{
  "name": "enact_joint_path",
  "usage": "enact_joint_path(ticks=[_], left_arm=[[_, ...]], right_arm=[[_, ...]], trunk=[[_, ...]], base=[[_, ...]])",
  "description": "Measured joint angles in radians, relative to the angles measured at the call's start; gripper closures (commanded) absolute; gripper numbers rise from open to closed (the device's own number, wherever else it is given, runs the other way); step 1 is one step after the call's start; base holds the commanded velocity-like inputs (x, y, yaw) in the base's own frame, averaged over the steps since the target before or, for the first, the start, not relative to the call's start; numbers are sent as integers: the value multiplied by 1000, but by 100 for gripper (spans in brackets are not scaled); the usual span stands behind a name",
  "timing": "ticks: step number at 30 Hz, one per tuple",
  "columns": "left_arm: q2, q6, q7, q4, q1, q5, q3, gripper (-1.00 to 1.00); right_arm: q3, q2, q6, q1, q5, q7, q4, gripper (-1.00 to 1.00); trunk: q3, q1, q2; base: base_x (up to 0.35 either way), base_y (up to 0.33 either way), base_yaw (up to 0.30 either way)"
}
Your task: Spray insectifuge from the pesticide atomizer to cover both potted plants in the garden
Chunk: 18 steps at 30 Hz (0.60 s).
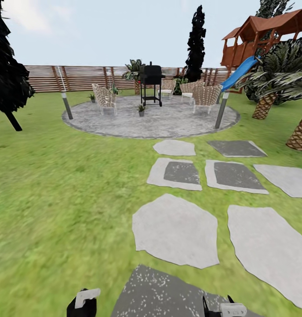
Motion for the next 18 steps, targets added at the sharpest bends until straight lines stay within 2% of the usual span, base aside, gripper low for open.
enact_joint_path(ticks=[18], left_arm=[[0,0,0,1,0,0,0,100]], right_arm=[[-1,0,0,0,-1,-1,-2,-100]], trunk=[[0,0,0]], base=[[297,-117,0]])
